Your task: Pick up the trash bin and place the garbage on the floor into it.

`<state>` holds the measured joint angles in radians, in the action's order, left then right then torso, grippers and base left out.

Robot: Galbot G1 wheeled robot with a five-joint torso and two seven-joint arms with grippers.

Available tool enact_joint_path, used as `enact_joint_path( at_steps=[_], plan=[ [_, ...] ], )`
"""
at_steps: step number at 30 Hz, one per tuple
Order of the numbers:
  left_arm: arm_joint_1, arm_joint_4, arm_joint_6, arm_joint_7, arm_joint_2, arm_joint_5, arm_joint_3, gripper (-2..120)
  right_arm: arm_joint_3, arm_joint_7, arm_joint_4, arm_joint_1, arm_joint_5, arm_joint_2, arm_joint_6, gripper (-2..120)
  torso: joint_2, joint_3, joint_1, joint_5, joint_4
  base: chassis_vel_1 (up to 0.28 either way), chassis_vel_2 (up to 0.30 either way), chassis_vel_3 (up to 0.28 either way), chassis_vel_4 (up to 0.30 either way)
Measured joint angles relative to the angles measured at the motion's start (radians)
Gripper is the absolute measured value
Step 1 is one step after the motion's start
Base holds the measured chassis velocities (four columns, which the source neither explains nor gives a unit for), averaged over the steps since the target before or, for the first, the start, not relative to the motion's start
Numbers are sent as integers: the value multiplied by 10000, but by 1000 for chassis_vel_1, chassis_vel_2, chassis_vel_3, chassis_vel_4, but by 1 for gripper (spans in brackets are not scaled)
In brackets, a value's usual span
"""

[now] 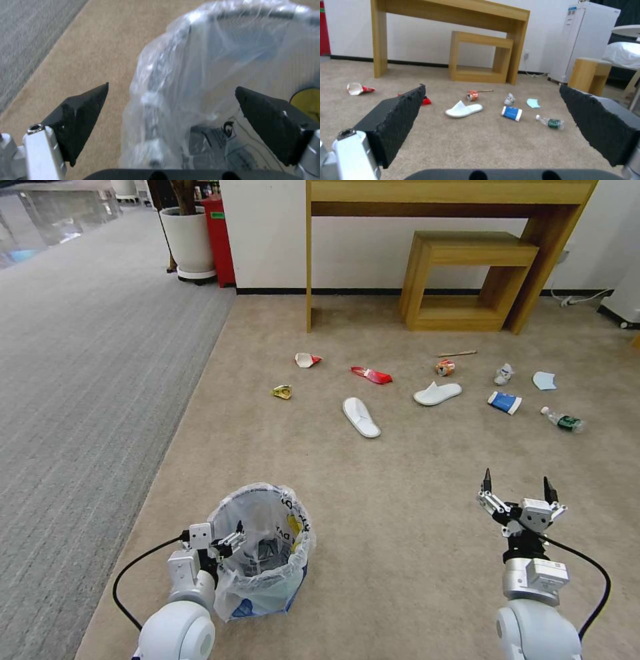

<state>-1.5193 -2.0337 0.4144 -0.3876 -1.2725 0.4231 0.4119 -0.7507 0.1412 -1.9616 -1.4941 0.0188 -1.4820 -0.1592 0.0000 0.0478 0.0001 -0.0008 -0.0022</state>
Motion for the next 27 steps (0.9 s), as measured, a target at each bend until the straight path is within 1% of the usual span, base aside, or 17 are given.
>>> enact_joint_path(
  at_steps=[7, 11, 27],
  plan=[
    [-17, 46, 289, -345, -11, 243, 14, 99, 49, -2, 24, 58, -40, 9, 10, 100, 0, -1, 0, 1, 0, 0, 0, 0, 0],
    [5, 131, 294, -434, -58, 247, 17, 99, 50, -4, 63, 75, -38, 46, 15, 100, 1, -1, 0, 4, 0, 0, 0, 0, 0],
    [120, 286, 452, -567, -271, 238, -29, 98, 80, -4, 362, 322, 22, 203, 16, 100, 2, -2, 0, 6, 1, 0, 0, 0, 0]
  ],
)
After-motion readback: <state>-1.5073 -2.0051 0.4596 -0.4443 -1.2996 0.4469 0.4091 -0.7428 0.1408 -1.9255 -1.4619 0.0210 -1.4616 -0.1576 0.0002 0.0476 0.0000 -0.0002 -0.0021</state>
